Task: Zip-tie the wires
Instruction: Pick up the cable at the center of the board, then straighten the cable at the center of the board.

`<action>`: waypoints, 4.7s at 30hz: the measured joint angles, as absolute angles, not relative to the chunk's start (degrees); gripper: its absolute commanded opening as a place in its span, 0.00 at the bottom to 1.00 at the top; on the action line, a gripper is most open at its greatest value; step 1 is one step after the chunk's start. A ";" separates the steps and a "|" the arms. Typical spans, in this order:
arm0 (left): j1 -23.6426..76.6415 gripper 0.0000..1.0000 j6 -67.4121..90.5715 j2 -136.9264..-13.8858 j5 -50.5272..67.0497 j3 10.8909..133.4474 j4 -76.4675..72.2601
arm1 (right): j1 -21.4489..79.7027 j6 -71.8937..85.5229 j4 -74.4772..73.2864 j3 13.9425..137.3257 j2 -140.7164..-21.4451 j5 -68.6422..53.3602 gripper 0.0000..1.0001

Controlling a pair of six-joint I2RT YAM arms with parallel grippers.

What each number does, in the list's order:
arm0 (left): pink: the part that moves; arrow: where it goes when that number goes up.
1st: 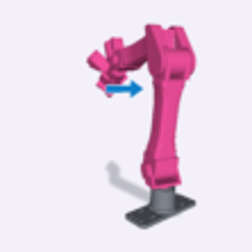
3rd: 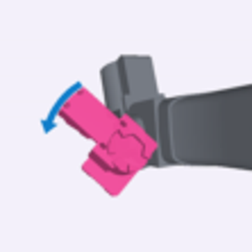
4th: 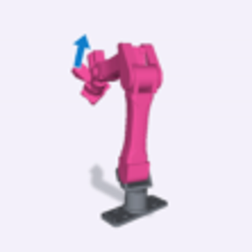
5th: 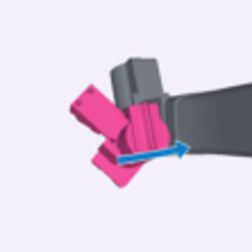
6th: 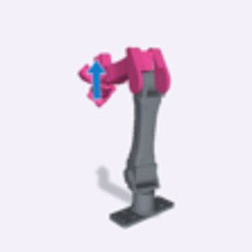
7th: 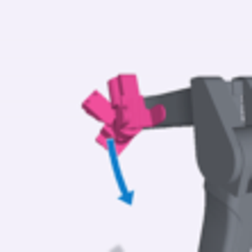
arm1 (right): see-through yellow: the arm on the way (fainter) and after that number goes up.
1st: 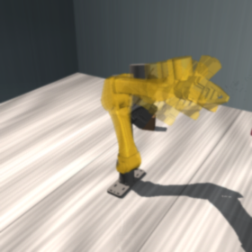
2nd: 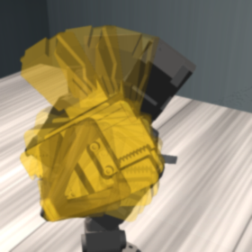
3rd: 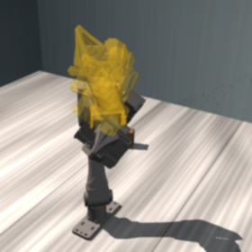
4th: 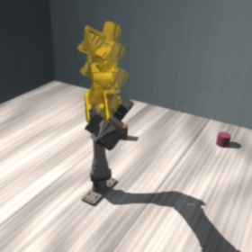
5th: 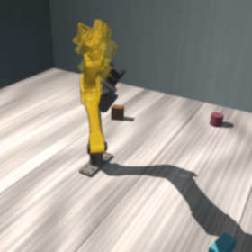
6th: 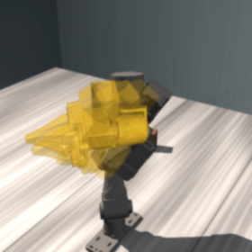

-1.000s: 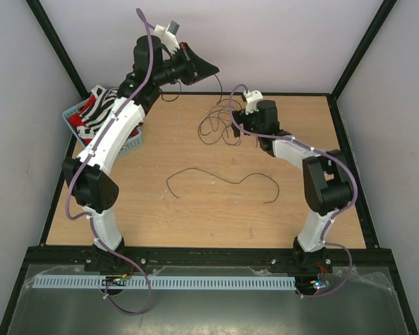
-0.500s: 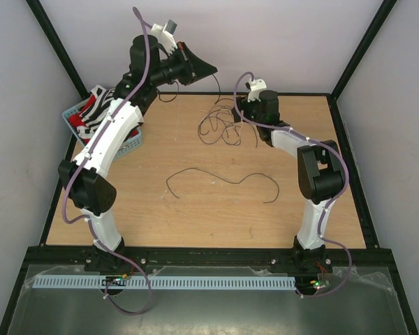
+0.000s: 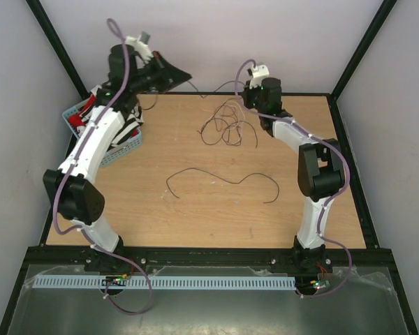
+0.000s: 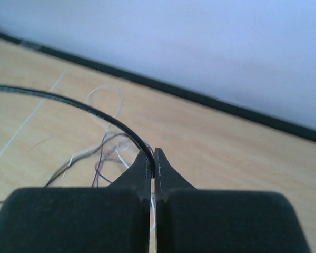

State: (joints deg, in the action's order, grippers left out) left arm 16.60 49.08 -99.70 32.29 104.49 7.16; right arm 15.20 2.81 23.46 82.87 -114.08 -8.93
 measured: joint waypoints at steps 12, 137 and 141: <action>8.78 0.00 48.82 -90.74 29.98 90.15 4.45 | 15.00 -12.86 10.94 101.91 -108.57 6.13 0.00; 7.94 0.00 49.06 -73.30 33.04 39.44 -1.80 | 23.94 16.69 -5.76 66.57 -109.14 13.98 0.21; 7.60 0.00 48.62 -73.28 33.61 39.44 -1.76 | 22.72 15.51 -4.01 63.83 -107.37 13.87 0.00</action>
State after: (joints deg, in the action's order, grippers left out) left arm 7.60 48.62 -73.28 33.61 39.44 -1.76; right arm 22.72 15.51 -4.01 63.83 -107.37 13.87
